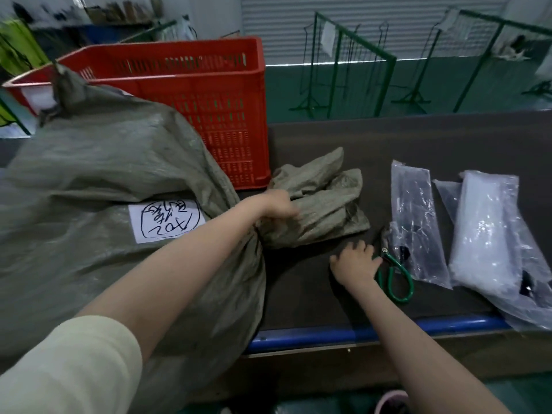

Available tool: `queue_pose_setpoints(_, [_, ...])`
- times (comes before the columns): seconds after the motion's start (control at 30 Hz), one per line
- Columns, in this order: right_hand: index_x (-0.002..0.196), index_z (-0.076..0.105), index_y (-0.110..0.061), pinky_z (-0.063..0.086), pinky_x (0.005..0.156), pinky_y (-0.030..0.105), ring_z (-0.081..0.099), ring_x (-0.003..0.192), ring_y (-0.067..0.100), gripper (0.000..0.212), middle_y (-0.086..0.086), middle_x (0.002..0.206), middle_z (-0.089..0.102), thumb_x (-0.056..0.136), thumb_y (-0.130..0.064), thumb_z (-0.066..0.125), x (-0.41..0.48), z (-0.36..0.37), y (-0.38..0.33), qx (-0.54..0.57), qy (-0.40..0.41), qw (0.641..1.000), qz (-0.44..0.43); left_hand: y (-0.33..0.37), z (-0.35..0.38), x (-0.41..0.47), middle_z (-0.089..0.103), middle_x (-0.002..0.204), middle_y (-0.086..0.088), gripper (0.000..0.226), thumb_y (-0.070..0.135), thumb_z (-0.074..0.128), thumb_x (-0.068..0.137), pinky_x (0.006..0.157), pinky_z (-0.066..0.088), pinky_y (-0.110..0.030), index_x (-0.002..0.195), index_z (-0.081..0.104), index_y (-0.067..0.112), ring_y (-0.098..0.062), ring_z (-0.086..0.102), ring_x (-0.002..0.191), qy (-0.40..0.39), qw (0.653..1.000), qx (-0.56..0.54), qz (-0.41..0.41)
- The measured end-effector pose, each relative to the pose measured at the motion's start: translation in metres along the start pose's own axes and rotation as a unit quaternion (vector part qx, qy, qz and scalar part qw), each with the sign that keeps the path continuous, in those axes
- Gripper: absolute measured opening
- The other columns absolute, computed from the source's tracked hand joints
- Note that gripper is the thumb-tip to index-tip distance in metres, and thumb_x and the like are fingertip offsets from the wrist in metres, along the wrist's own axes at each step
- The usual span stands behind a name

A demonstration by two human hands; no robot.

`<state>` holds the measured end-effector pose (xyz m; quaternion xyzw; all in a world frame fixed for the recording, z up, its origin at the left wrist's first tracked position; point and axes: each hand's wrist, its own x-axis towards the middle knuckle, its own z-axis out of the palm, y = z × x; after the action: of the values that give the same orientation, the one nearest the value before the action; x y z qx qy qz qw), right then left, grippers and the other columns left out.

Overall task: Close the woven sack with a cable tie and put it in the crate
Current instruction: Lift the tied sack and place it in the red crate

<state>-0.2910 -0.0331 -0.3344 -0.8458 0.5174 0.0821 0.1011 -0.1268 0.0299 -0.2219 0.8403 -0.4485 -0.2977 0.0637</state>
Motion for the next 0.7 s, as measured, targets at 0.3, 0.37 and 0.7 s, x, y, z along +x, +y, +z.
queue_pose_setpoints(0.3, [0.113, 0.054, -0.017, 0.042, 0.084, 0.033, 0.058, 0.084, 0.019, 0.044, 0.002, 0.095, 0.059, 0.084, -0.051, 0.053, -0.046, -0.029, -0.100, 0.431, -0.354, 0.828, -0.060, -0.065, -0.027, -0.008, 0.040, 0.144, -0.012, 0.061, 0.041, 0.046, 0.090, 0.107, 0.032, -0.039, 0.140, 0.034, 0.008, -0.030, 0.040, 0.131, -0.062, 0.954, 0.253, -0.149])
queue_pose_setpoints(0.37, [0.120, 0.055, -0.014, 0.044, 0.086, 0.034, 0.058, 0.098, 0.023, 0.055, 0.005, 0.107, 0.061, 0.079, -0.050, 0.062, -0.053, -0.029, -0.118, 0.469, -0.329, 0.819, -0.043, -0.073, -0.031, -0.014, 0.043, 0.142, -0.013, 0.052, 0.037, 0.045, 0.092, 0.111, 0.024, -0.044, 0.134, 0.043, 0.007, -0.032, 0.039, 0.131, -0.026, 0.948, 0.280, -0.150])
queue_pose_setpoints(0.7, [0.068, 0.060, -0.016, 0.040, 0.072, 0.032, 0.059, 0.102, 0.032, 0.025, 0.010, 0.093, 0.064, 0.087, -0.030, 0.052, -0.043, -0.100, -0.173, 0.404, 0.039, 0.902, -0.145, -0.104, -0.127, -0.039, 0.064, 0.090, -0.010, 0.028, 0.033, 0.059, 0.088, 0.078, 0.045, -0.036, 0.081, 0.066, 0.007, -0.025, 0.058, 0.085, 0.190, 0.979, 0.006, -0.074])
